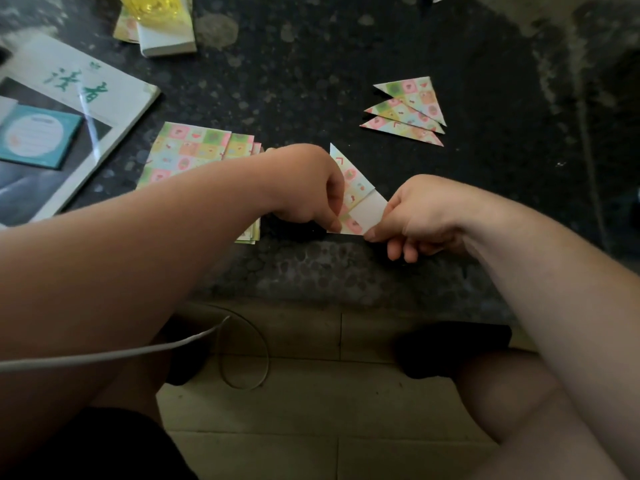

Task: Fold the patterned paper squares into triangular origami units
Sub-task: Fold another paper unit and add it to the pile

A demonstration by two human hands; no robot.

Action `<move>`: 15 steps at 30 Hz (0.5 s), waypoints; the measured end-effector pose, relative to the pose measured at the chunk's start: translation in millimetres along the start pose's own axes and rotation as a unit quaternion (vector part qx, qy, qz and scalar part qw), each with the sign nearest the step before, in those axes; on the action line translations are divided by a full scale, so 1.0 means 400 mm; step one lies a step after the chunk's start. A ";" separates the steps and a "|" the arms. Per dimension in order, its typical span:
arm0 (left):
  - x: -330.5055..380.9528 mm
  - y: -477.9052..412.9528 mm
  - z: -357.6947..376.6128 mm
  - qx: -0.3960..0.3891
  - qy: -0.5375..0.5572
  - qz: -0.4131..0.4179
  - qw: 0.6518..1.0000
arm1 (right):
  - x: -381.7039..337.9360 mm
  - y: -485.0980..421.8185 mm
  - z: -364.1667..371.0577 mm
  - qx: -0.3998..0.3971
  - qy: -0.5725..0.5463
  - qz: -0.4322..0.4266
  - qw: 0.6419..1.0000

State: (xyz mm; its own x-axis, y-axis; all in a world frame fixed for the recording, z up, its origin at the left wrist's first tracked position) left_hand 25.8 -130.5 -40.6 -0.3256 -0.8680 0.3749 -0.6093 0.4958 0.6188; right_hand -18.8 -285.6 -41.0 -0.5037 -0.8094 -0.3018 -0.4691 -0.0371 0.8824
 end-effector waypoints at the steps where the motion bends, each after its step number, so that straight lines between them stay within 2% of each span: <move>1: -0.001 0.001 0.000 -0.004 0.000 0.001 1.000 | 0.010 0.001 -0.007 -0.004 0.000 0.009 1.000; 7: -0.008 0.003 0.000 -0.034 -0.001 0.008 0.999 | 0.040 0.009 -0.056 0.013 0.005 0.013 1.000; 9: -0.008 0.005 -0.003 -0.040 -0.009 0.007 0.999 | 0.019 0.017 -0.066 0.058 -0.015 -0.022 0.998; 12: -0.009 0.006 -0.008 -0.047 -0.003 0.009 0.999 | -0.014 0.022 -0.073 0.168 -0.052 -0.079 0.981; 15: -0.007 0.009 -0.010 -0.047 0.007 0.014 0.999 | -0.038 0.020 -0.072 0.253 0.005 -0.094 0.963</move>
State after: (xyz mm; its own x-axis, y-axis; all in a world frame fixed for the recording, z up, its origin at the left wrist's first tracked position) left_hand 27.4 -126.2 -36.7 -0.3313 -0.8537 0.4017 -0.5293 0.5206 0.6699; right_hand 6.0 -290.4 -18.9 -0.3701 -0.8220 -0.4328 -0.8453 0.1048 0.5238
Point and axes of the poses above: each hand's wrist, its own y-axis away from the middle knuckle, its own z-axis out of the palm, x = y × z, the point moved 5 cm from there along -y, towards the middle knuckle, and after that the axes turned 8 degrees about -x, right-handed, at the moved point
